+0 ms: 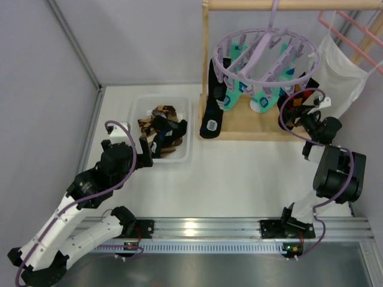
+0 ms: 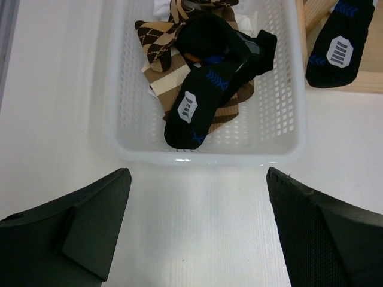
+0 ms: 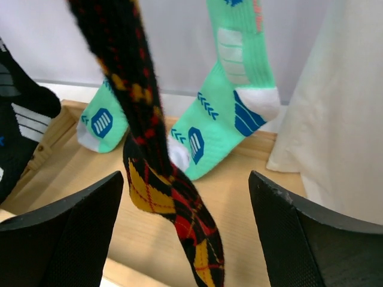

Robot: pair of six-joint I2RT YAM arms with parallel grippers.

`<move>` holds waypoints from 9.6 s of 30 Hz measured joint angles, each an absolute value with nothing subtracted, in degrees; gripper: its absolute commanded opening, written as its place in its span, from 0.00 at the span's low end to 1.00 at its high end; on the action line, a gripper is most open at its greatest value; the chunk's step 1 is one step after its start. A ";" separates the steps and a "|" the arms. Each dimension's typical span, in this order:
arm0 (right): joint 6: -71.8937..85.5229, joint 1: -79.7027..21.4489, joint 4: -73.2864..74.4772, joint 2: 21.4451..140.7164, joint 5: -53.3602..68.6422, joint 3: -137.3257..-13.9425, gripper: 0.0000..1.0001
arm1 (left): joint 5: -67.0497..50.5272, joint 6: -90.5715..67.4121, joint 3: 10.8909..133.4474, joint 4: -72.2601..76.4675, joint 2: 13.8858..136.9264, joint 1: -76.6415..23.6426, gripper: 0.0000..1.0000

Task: Remove the socks clipped to the hanger

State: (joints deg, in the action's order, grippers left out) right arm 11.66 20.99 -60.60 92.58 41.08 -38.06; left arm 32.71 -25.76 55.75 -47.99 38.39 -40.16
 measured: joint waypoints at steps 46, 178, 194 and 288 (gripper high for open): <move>1.63 -51.05 -29.04 65.52 -30.09 -38.09 0.00 | 25.50 -13.87 136.07 -46.78 97.30 -62.37 0.99; -11.97 -67.53 -25.30 80.93 -49.54 -50.26 0.00 | 32.27 -9.65 131.33 -42.98 105.91 -57.67 0.67; -11.97 -67.90 -25.54 79.83 -46.81 -49.12 0.00 | 23.09 -7.07 130.80 -38.59 106.43 -54.37 0.40; 7.62 10.92 -31.66 63.79 26.94 -31.11 0.99 | 44.40 -23.83 60.01 -46.74 41.91 -43.62 0.98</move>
State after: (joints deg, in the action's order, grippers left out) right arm 7.62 10.92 -31.66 63.79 26.94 -31.11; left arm 44.40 -23.83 60.01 -46.74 41.91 -43.62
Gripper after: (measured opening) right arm 0.993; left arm 0.984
